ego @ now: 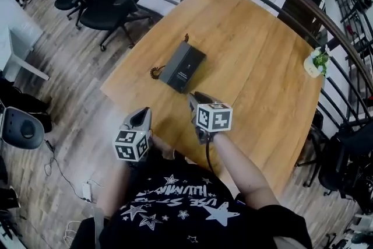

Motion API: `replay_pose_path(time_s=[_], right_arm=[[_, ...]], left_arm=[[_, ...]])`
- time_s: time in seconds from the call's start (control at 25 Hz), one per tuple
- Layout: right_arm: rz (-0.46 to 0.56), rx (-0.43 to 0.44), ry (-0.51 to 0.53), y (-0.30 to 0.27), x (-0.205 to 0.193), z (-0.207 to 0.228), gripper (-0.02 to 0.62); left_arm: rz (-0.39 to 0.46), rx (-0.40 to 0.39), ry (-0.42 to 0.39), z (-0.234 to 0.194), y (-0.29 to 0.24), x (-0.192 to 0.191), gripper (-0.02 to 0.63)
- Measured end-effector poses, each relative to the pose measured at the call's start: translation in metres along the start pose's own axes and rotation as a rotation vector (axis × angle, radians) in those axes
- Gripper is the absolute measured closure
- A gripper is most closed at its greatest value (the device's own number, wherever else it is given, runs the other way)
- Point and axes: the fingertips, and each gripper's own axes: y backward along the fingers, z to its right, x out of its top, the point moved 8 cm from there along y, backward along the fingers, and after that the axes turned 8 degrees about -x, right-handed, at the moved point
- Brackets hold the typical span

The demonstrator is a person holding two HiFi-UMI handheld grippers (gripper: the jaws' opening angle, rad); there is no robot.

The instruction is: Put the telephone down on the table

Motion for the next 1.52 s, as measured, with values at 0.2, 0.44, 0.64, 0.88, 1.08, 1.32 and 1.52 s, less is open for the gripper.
replay_pose_path(time_s=[0.2, 0.44, 0.64, 0.88, 1.08, 1.32, 1.52], right_arm=[[0.011, -0.025, 0.178, 0.003, -0.013, -0.033, 0.596], [0.004, 0.045, 0.294, 0.017, -0.036, -0.066, 0.597], [0.084, 0.019, 0.369, 0.044, -0.052, -0.097, 0.597], [0.065, 0.043, 0.412, 0.077, -0.095, -0.132, 0.597], [0.062, 0.057, 0.460, 0.104, -0.121, -0.145, 0.597], [0.074, 0.061, 0.468, 0.133, -0.143, -0.149, 0.598], [0.084, 0.065, 0.467, 0.149, -0.155, -0.150, 0.598]], left_arm=[[0.003, 0.054, 0.033, -0.009, 0.036, -0.016, 0.603], [0.033, 0.091, 0.067, 0.001, 0.071, -0.040, 0.604], [0.072, 0.142, 0.125, 0.014, 0.119, -0.062, 0.604], [0.068, 0.194, 0.180, 0.032, 0.175, -0.108, 0.604], [0.084, 0.205, 0.184, 0.051, 0.203, -0.126, 0.604], [0.094, 0.185, 0.152, 0.075, 0.223, -0.137, 0.603], [0.096, 0.184, 0.113, 0.084, 0.235, -0.143, 0.604]])
